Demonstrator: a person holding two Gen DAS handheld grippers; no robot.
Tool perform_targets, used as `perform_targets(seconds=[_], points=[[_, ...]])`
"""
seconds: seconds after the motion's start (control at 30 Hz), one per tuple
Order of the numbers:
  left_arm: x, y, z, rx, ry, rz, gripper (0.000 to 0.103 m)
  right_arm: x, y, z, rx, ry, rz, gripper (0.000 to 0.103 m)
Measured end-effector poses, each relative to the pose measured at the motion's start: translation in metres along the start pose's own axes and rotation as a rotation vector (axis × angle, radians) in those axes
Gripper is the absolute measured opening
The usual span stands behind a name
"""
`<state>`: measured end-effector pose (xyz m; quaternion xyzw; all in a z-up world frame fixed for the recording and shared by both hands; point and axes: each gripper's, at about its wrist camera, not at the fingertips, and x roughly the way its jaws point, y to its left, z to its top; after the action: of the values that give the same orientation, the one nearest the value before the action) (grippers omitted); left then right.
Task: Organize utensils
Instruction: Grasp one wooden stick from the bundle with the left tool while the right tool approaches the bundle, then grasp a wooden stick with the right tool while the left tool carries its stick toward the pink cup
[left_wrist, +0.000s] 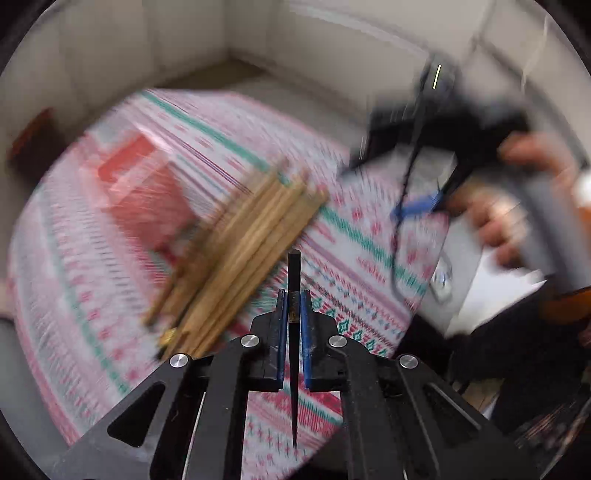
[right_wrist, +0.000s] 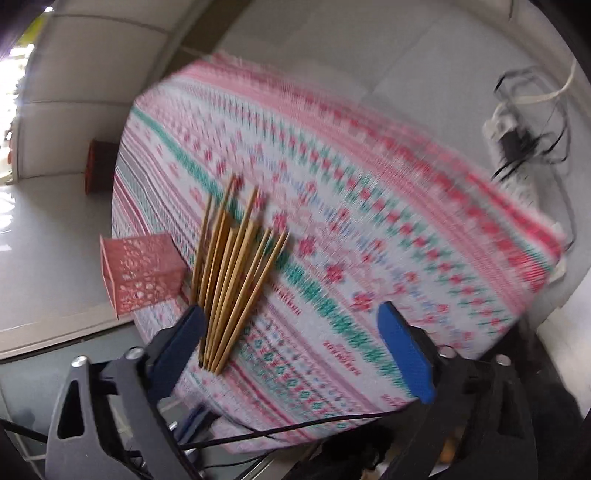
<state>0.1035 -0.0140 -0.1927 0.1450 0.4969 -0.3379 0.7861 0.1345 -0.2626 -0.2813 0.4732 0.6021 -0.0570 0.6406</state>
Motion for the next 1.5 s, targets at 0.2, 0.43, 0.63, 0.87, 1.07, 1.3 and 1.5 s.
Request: perform_targets(seconds=[0.2,0.43,0.63,0.87,1.07,1.3,1.5], points=[[-0.083,0.014,-0.014,-0.15,-0.21,0.017,0.006,0.027,0.005,0.004,0.075,0.023,-0.046,0.059],[-0.128,0.027,-0.02,-0.172,-0.297,0.021,0.006,0.044,0.028,-0.002,0.081,-0.042,-0.189,0.047],[-0.159,0.034,-0.031,-0.169,-0.362,0.023,0.006,0.052,0.056,-0.003,0.053,-0.103,-0.308,0.039],[-0.184,0.039,-0.032,-0.208,-0.428,0.012,0.006,0.062,0.09,-0.021,-0.006,-0.208,-0.518,0.019],[-0.191,0.052,-0.037,-0.272,-0.448,0.05,0.006,0.048,0.066,-0.011,-0.02,-0.226,-0.401,0.006],[-0.217,0.054,-0.034,-0.352,-0.545,0.1,0.006,-0.015,0.066,-0.029,-0.201,-0.304,-0.171,0.006],[-0.223,0.056,-0.004,-0.431,-0.601,0.135,0.006,-0.13,0.115,-0.073,-0.445,-0.518,-0.002,0.006]])
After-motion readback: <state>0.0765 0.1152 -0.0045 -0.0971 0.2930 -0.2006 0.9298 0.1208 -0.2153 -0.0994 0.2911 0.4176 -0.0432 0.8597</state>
